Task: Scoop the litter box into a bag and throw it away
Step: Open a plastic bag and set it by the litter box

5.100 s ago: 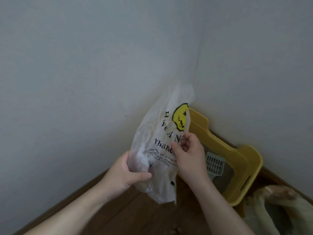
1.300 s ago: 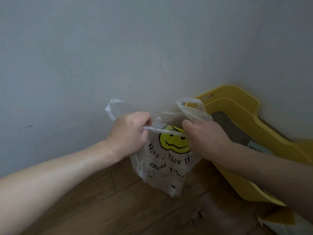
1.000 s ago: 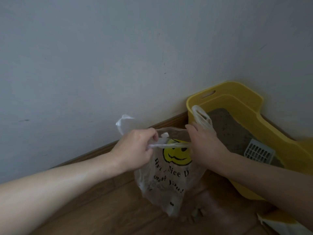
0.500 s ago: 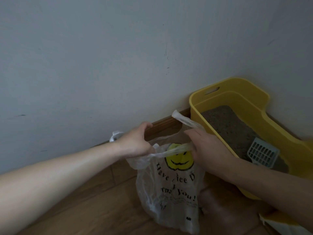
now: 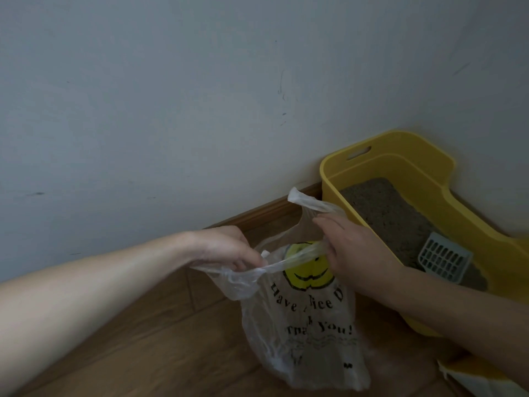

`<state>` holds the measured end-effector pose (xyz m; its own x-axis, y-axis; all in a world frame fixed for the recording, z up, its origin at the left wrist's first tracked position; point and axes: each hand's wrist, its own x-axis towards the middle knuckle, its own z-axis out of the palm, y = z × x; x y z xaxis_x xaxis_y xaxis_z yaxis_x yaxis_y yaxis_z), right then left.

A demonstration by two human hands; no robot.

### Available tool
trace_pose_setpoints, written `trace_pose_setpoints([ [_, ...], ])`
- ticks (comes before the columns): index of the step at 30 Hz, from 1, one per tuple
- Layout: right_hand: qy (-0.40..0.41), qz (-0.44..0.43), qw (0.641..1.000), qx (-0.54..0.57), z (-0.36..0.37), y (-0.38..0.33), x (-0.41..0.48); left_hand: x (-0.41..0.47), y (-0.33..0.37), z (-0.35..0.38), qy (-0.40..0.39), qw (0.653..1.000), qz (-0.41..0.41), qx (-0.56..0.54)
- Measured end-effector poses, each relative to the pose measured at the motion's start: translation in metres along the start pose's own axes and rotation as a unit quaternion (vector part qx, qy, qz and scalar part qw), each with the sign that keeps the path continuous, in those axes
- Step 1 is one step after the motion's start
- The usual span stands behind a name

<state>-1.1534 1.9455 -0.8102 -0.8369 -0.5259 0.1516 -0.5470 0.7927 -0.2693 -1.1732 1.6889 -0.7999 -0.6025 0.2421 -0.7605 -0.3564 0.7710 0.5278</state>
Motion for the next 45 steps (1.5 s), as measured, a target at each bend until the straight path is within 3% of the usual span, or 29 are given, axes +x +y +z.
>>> trace_pose_setpoints([
  [4,0.002,0.012,1.0,-0.004,-0.003,-0.003,-0.001,-0.004,0.007,0.001,0.11,0.992,0.046,0.049],
  [8,-0.008,0.053,0.998,0.024,-0.013,-0.008,0.0,-0.012,0.011,0.0,0.175,0.98,0.095,0.024],
  [13,-0.031,0.066,0.996,0.06,-0.028,-0.014,0.006,-0.02,0.016,0.0,0.277,0.94,0.19,0.052],
  [17,-0.086,0.045,0.989,0.113,-0.036,-0.019,0.011,-0.028,0.021,0.008,0.311,0.91,0.244,0.122],
  [21,-0.11,0.074,0.962,0.24,-0.048,-0.026,0.023,-0.035,0.021,0.013,0.319,0.892,0.284,0.148],
  [26,-0.07,0.08,0.992,0.065,-0.047,-0.024,0.044,-0.038,0.017,0.016,0.317,0.877,0.309,0.188],
  [32,-0.137,0.047,0.988,-0.054,-0.031,-0.015,0.052,-0.038,0.011,0.018,0.334,0.866,0.33,0.171],
  [36,-0.162,0.059,0.983,-0.068,-0.025,-0.008,0.05,-0.037,0.002,0.015,0.351,0.866,0.325,0.147],
  [41,-0.12,0.07,0.99,-0.034,-0.038,-0.012,0.049,-0.038,0.002,0.012,0.385,0.866,0.306,0.085],
  [45,-0.067,0.083,0.992,-0.063,-0.046,-0.019,0.048,-0.031,0.005,0.01,0.434,0.856,0.259,0.108],
])
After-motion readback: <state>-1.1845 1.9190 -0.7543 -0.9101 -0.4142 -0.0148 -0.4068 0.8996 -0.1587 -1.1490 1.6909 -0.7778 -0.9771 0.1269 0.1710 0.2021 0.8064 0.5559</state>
